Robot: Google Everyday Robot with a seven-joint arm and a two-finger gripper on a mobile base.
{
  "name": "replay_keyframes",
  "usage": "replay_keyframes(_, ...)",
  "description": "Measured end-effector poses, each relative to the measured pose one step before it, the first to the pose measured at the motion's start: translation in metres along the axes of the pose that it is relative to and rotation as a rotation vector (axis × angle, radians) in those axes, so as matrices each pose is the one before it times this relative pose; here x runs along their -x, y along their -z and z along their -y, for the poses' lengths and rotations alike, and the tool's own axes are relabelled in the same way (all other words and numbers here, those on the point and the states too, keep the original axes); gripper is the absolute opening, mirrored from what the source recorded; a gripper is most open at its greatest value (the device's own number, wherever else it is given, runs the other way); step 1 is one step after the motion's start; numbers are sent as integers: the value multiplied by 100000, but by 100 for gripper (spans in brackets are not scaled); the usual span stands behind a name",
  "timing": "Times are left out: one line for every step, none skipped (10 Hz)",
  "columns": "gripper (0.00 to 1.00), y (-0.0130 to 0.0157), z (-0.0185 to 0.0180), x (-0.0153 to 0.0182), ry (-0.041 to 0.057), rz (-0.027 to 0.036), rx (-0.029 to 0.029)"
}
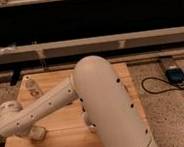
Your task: Wipe the white sponge on the table
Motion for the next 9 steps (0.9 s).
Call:
replay_keyframes(15, -210, 70, 760, 1343, 200, 52)
replay_keyframes(15, -268, 189, 796, 1247, 101, -25)
replay_keyframes(15, -238, 157, 855, 1106, 234, 122)
replay_keyframes(15, -243, 75, 872, 1198, 419, 256)
replay_keyframes(15, -212, 82, 979, 1384, 523, 253)
replay_keyframes(15, -159, 12, 532, 871, 230, 152)
replay_keyframes(15, -132, 66, 558, 754, 286, 105)
replay_keyframes(15, -132, 237, 420, 205, 240, -84)
replay_keyframes(15, -204, 513, 580, -246, 351, -174)
